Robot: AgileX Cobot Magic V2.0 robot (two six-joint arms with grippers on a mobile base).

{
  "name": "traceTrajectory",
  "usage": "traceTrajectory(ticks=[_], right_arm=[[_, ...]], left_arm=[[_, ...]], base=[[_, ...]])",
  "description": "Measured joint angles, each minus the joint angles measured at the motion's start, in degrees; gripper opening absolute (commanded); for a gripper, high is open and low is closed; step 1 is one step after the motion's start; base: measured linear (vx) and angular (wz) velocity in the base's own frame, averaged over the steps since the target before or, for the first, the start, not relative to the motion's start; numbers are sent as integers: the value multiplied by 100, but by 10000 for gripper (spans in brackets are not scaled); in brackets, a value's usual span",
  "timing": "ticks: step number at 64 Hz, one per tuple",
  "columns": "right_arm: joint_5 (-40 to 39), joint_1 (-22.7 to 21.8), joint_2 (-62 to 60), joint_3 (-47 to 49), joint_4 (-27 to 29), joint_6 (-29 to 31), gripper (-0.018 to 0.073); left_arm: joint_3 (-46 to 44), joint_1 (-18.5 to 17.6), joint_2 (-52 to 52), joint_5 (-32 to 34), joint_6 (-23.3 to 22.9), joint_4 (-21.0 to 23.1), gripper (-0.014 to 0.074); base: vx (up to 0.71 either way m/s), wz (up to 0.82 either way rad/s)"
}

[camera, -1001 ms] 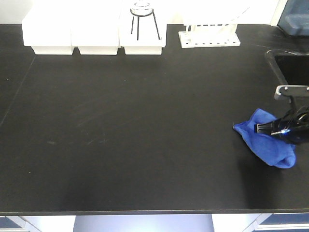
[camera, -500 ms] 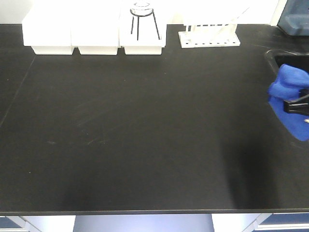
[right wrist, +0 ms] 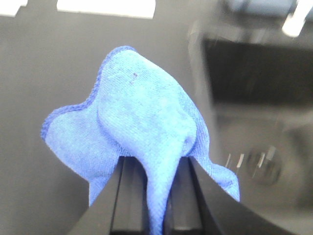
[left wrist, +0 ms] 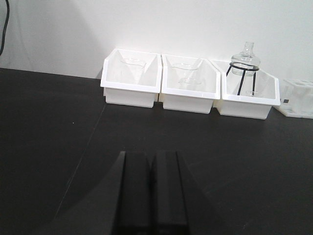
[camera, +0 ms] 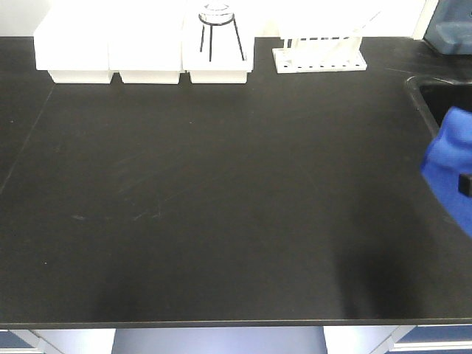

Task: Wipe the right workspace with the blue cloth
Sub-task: 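Lift the blue cloth up off the counter with the right gripper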

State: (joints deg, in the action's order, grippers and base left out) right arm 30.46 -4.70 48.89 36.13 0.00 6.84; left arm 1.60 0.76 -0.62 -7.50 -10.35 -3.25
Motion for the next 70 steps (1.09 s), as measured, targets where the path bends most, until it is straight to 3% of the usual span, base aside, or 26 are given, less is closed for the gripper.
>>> traceTrajectory(ticks=[18,44,70], right_arm=[[524,0,-17,-10,30,-6,-4],[-345,0,-378,-10,35,-16,-4],[-392,0,-424,-10,45,-23,-4]], left_arm=[[0,0,0,0,0,0,-6],[0,0,0,0,0,0,-6],[0,0,0,0,0,0,-6]], base=[[0,0],[0,0],[0,0]])
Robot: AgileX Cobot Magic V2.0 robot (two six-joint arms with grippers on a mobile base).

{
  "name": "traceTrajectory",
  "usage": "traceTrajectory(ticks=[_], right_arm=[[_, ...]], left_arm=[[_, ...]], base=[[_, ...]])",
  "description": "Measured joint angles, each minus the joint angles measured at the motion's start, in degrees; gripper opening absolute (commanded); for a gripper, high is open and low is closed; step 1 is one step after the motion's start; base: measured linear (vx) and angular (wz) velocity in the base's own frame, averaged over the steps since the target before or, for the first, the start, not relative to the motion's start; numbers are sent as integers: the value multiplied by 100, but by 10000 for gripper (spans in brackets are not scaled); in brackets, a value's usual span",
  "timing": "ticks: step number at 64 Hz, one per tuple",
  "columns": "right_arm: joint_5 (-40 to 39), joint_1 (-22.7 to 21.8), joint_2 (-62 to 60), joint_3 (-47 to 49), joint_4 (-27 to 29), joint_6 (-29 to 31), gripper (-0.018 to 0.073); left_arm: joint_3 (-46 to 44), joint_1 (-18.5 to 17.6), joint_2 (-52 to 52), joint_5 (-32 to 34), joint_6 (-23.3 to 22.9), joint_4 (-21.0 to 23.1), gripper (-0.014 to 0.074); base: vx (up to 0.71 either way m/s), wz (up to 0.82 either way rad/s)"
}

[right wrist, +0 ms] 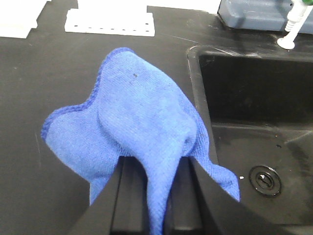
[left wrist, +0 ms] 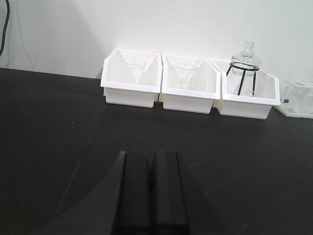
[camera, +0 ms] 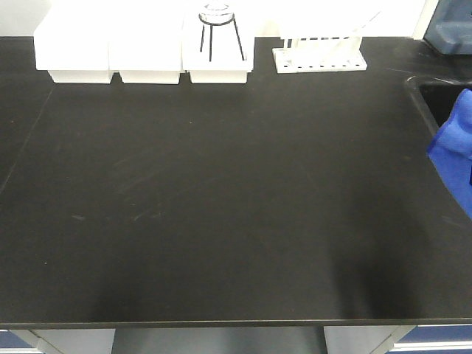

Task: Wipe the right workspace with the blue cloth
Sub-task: 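Lift the blue cloth up off the counter with the right gripper, then drive the base backward and turn while the right gripper holds the cloth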

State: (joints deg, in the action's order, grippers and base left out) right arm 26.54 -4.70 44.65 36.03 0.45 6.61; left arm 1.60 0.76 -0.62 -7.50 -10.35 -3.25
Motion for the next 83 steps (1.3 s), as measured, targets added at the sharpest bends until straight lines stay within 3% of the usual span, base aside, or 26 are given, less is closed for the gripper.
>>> traceTrajectory(ticks=[83], right_arm=[[0,0,0,-7,2,0,-4]], left_arm=[[0,0,0,0,0,0,-6]], base=[[-8,2]])
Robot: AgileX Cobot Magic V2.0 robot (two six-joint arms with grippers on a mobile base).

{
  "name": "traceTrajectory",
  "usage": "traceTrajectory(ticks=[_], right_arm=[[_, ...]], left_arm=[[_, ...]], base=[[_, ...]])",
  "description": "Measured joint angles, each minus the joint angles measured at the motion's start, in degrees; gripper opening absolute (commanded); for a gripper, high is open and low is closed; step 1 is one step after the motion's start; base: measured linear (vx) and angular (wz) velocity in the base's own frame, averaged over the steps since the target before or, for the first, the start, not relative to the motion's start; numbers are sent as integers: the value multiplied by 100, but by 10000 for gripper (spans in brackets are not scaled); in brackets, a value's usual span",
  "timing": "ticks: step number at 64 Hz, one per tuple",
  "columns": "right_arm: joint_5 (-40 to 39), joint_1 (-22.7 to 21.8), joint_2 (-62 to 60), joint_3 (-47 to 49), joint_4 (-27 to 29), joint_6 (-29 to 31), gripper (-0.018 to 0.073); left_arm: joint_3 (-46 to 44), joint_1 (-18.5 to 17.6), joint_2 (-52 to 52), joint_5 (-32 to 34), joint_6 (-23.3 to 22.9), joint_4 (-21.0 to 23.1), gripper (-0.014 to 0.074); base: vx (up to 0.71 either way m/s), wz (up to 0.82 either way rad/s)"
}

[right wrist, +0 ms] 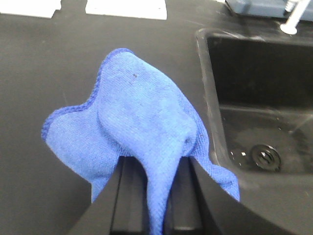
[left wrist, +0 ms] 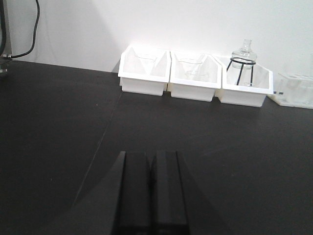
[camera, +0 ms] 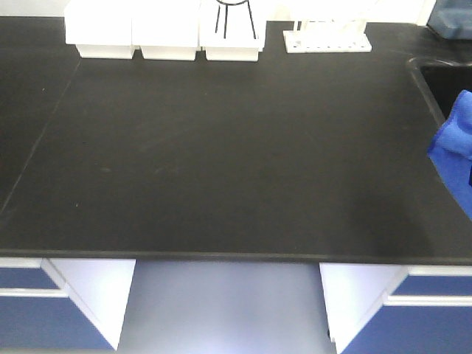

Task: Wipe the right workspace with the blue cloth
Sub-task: 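Drive the base backward and turn while the right gripper holds the cloth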

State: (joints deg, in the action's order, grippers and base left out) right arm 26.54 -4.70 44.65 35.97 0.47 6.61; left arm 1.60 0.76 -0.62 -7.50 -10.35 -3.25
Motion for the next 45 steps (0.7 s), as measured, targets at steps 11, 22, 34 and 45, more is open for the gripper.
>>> traceTrajectory(ticks=[11,22,34,45], right_arm=[[5,0,0,0,0,0,-4],[5,0,0,0,0,0,-4],[5,0,0,0,0,0,-4],[5,0,0,0,0,0,-4]], left_arm=[[0,0,0,0,0,0,-6],[0,0,0,0,0,0,-6],[0,0,0,0,0,0,-6],[0,0,0,0,0,0,-6]], base=[[-21,-5],[-24,-4],[-25,-6],[-26,-5]])
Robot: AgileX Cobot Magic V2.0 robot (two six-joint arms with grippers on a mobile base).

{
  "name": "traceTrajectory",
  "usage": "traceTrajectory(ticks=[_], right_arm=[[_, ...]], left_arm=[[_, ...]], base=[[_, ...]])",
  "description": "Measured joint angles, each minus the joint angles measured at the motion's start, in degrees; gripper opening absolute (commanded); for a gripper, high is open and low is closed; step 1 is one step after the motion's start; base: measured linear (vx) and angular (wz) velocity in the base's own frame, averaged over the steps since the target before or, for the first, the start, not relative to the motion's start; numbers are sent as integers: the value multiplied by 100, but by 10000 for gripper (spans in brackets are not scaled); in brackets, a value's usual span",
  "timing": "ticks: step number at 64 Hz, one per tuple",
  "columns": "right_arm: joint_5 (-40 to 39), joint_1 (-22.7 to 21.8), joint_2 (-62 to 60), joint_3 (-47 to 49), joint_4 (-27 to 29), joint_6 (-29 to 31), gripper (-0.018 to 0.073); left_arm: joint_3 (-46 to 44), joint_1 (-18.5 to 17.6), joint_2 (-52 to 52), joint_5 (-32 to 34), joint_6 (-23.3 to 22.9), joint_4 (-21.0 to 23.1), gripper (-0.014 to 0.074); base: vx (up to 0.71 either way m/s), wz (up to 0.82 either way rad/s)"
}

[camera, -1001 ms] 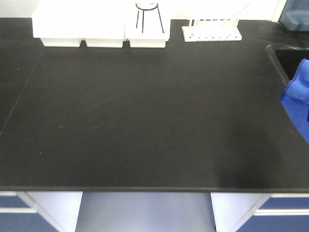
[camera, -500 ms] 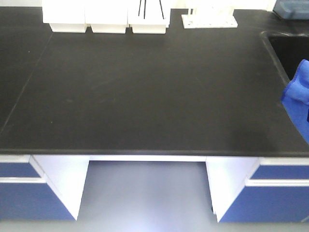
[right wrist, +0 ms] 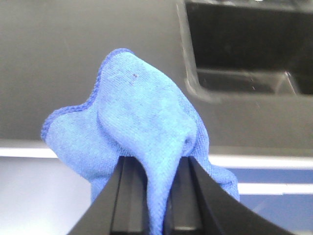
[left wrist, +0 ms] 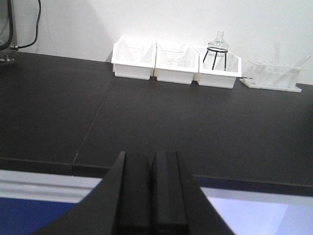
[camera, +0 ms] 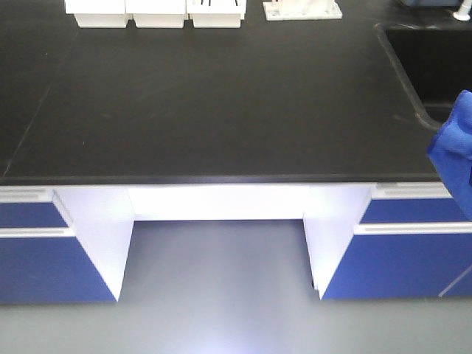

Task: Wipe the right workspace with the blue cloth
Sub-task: 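Drive the base backward and turn while the right gripper holds the cloth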

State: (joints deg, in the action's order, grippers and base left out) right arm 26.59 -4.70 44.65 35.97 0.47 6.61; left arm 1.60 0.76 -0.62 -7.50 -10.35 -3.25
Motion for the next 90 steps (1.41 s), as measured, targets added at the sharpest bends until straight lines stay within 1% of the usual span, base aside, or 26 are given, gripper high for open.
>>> traceTrajectory(ticks=[90], right_arm=[[0,0,0,0,0,0,-4]], left_arm=[[0,0,0,0,0,0,-6]], base=[[-31,3]])
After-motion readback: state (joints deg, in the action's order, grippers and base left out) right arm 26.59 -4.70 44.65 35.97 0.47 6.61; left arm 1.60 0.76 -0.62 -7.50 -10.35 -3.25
